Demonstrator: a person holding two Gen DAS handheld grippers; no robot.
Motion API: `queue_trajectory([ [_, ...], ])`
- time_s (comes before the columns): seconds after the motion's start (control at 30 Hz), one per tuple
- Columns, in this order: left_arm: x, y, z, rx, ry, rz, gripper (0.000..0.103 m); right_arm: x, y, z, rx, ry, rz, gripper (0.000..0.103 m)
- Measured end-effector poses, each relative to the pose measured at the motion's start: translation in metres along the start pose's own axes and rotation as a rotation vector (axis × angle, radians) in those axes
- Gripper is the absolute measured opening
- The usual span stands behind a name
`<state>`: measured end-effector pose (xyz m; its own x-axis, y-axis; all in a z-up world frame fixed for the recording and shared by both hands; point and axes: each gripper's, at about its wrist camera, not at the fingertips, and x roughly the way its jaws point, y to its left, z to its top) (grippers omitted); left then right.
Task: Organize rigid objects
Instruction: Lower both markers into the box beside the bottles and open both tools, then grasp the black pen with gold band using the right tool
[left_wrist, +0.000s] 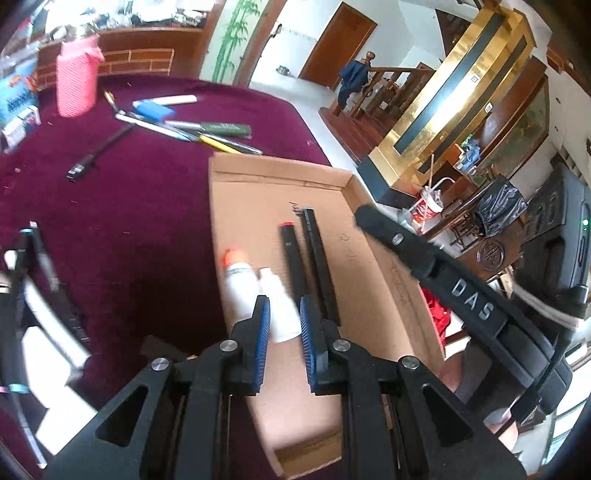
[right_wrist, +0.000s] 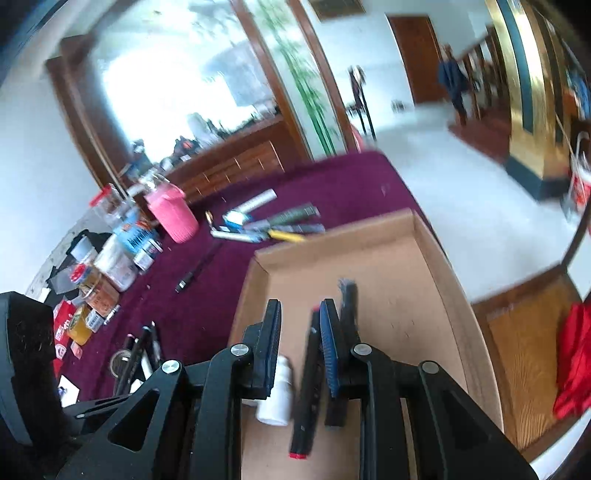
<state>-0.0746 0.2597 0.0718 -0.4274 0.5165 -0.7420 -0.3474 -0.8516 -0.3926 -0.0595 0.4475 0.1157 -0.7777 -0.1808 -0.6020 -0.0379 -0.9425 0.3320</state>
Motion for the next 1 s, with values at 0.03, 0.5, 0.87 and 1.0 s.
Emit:
queue_trajectory([
  [0.03,-0.006,0.002,-0.002,0.007,-0.011,0.01,0.014,-0.002,0.004,-0.001,-0.01,-0.018,0.013,0.019],
  [0.5,-0.106,0.078,-0.048,0.061,-0.15,0.159,0.014,-0.001,0.088,-0.033,-0.342,-0.041,0.229,0.085],
  [0.87,-0.131,0.189,-0.085,-0.104,-0.174,0.249,0.035,0.037,0.12,-0.07,-0.542,0.229,0.188,0.012],
  [1.0,-0.121,0.205,-0.088,-0.11,-0.152,0.245,0.035,0.046,0.125,-0.072,-0.545,0.316,0.188,0.013],
])
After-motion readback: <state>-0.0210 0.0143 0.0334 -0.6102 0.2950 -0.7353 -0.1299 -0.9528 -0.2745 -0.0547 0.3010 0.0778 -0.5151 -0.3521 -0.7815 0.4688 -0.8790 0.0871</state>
